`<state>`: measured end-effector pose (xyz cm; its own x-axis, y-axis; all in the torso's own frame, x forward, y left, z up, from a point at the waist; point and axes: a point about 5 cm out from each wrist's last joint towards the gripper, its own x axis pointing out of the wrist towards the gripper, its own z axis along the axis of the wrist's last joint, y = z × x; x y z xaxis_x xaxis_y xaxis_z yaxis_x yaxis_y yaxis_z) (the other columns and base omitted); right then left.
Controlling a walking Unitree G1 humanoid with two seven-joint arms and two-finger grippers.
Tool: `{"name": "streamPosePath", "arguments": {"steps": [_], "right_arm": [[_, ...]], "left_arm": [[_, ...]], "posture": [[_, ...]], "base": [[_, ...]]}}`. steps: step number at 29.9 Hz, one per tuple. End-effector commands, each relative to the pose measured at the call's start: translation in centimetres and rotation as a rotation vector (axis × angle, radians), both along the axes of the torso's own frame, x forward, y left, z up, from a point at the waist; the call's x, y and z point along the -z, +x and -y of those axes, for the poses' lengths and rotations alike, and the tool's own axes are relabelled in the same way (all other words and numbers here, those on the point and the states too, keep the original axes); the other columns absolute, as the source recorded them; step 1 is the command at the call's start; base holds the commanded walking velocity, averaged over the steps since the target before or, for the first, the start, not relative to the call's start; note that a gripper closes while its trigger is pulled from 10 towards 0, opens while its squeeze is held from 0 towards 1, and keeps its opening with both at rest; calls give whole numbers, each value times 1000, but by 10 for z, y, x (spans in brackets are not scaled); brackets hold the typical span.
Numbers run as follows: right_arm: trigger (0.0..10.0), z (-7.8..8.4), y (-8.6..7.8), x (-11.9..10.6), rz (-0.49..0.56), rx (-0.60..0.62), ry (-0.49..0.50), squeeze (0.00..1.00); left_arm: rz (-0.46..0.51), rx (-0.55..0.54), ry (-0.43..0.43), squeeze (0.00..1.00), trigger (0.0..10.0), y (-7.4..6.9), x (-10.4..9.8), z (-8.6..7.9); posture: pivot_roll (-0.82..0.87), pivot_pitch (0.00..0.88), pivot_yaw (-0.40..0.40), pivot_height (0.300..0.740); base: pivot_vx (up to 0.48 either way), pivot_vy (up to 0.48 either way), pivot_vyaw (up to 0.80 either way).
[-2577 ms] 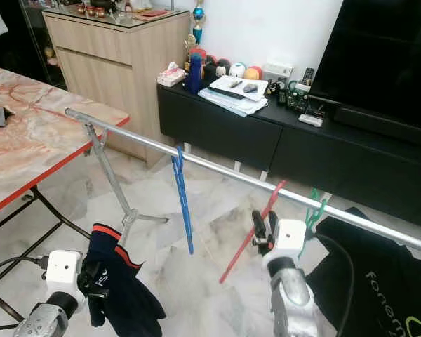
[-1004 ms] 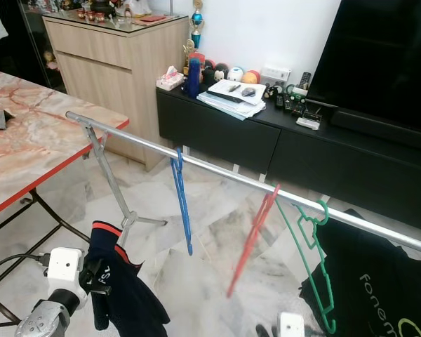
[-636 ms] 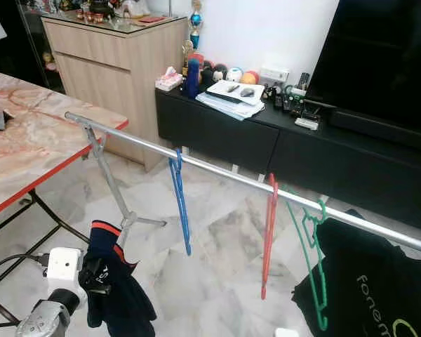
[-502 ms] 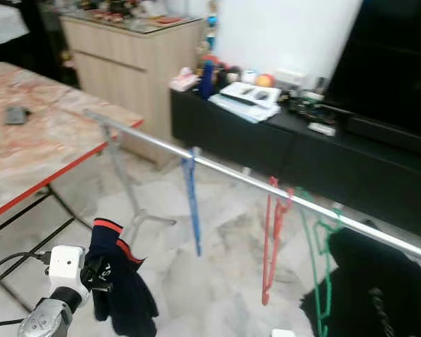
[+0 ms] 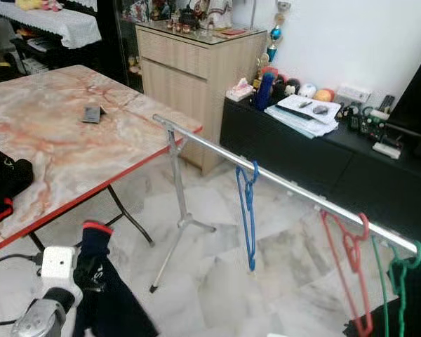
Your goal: Hang hanger
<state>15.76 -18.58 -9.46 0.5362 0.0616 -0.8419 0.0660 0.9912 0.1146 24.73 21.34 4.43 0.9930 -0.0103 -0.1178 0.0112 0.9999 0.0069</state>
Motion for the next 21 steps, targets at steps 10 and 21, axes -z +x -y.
{"name": "streamPosePath", "arguments": {"steps": [10, 21], "right_arm": [[10000, 3, -3, 1, -13, -1, -5, 0], [10000, 4, -2, 0, -8, -17, -23, 0]], "left_arm": [[16, 15, 7, 0, 10000, 0, -3, 5], [93, 61, 29, 0, 10000, 5, -21, 11]], "posture": [[41, 10, -34, 740], [47, 0, -34, 740]], "base": [[0, 480, 0], [0, 0, 0]]}}
